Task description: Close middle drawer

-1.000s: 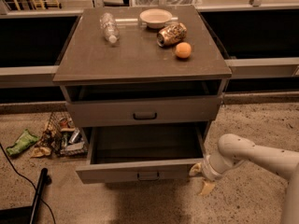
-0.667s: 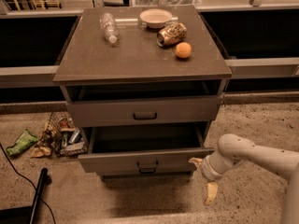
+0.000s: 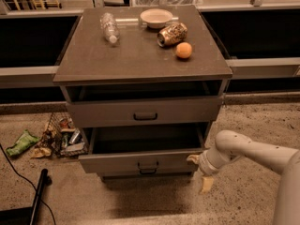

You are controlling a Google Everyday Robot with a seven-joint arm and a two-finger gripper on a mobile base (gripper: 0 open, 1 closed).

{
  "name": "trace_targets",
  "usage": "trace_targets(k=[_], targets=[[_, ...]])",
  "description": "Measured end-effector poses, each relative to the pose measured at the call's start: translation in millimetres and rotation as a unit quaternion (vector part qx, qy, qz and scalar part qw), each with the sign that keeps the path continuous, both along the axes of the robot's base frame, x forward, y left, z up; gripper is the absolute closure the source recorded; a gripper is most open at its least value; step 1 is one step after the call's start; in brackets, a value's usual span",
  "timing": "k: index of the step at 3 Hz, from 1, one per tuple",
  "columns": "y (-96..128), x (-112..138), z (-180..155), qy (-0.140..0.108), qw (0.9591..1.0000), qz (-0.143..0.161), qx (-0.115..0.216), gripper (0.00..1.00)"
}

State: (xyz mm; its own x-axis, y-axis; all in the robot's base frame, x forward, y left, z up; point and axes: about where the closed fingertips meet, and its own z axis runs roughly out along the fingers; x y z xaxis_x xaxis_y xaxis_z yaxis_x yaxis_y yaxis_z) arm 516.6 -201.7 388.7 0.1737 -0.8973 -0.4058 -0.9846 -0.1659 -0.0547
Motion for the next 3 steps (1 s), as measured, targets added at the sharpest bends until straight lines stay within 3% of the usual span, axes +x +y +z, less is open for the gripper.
trace_targets(k=[3], targets=[[-21.7,72.3,-1.4,-0.056,0.9976,-0.041,0.004,0.86]])
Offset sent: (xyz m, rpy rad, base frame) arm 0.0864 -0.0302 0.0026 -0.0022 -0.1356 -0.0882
